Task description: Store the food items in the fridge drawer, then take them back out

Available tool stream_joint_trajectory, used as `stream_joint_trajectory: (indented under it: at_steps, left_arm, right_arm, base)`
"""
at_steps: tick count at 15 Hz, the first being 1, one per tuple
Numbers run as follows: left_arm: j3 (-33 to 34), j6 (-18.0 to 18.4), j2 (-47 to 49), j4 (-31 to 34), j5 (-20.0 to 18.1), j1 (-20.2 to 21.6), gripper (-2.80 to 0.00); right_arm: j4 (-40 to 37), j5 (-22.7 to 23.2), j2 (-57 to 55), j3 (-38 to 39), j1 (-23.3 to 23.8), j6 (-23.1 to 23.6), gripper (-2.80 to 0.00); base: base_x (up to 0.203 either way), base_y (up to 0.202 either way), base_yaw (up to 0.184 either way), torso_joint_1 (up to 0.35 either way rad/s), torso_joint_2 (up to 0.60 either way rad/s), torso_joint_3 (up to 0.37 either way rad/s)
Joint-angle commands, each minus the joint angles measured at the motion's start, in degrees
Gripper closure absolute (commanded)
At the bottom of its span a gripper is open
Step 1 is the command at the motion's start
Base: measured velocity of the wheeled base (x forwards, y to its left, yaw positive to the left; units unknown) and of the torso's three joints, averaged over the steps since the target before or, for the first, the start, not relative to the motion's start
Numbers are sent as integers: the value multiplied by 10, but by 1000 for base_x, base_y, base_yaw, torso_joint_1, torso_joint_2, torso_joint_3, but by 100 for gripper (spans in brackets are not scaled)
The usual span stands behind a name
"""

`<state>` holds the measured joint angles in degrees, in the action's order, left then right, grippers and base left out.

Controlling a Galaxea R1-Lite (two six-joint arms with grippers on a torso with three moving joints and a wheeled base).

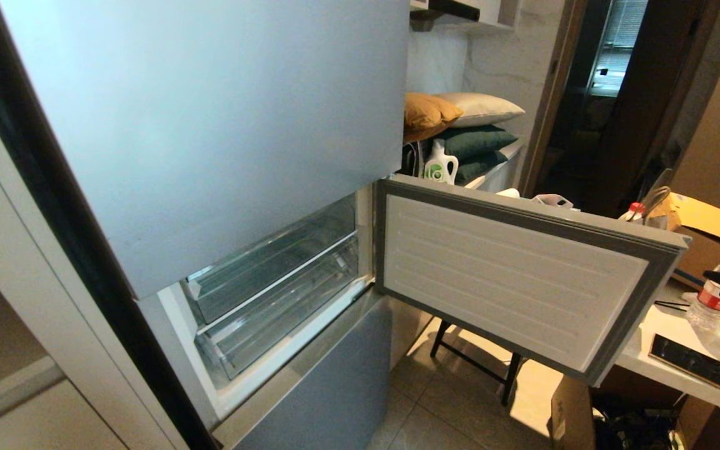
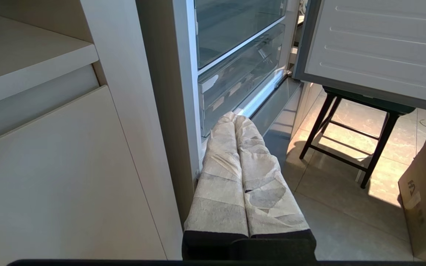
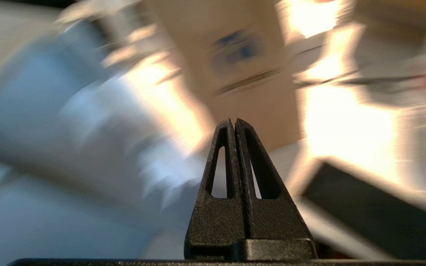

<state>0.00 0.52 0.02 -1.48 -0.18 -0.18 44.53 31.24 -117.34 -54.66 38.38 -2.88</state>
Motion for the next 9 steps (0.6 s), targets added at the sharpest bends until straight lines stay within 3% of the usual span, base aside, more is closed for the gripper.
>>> stream_joint_trajectory:
  at_steps: [1,6,9]
  left_arm:
    - [6,0,1,0,0,0,0]
    - [6,0,1,0,0,0,0]
    - [6,0,1,0,0,0,0]
  right_arm:
    - [11,-46,-7,-7,-14,3,0]
    - [9,-70,-56,-54,-40,13,0]
    - [9,-25,-78,-77,-44,5,0]
  base:
    - [0,0,0,0,0,0]
    - [0,0,0,0,0,0]
    - [0,0,0,0,0,0]
